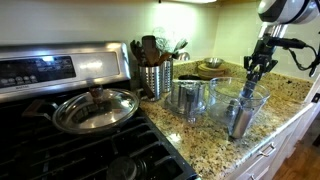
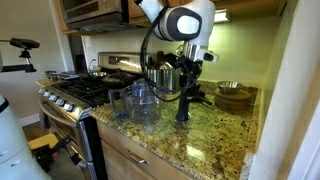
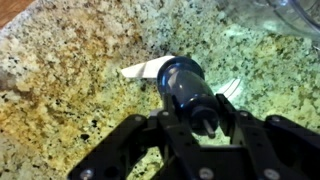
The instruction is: Remove the grinding blade from the blender.
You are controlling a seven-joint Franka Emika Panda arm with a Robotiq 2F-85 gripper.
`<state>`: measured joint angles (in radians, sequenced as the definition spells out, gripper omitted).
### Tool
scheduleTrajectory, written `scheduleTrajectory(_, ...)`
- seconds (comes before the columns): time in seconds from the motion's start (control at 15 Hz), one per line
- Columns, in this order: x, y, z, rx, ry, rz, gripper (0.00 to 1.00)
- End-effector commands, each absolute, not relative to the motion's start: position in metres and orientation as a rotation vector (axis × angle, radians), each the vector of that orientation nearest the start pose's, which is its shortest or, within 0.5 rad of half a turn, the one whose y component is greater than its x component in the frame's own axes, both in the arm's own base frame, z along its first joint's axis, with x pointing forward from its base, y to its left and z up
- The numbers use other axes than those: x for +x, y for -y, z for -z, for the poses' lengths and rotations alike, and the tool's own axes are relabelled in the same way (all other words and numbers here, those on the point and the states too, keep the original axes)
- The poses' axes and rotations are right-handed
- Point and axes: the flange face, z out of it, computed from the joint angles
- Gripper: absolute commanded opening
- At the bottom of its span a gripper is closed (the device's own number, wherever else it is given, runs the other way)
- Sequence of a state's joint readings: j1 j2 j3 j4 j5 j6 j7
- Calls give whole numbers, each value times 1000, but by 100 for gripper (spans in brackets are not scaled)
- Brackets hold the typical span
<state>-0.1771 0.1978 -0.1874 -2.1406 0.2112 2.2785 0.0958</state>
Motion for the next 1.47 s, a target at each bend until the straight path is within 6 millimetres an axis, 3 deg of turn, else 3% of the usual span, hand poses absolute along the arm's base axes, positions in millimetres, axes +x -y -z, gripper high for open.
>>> scheduleTrajectory(0.0,517,200,-292,-2839,-902,-48,19)
scheduleTrajectory(0.2,513,200,-291,-2853,-905,-42,19)
scheduleTrajectory(0.27,511,198,-296,-2862,-899,-33,64)
scheduleTrajectory(0.67,495,179,-350,-2921,-823,42,99)
scheduleTrajectory(1.07,466,135,-422,-2952,-643,-10,100)
scheduleTrajectory(1.4,454,88,-454,-3011,-442,-42,100)
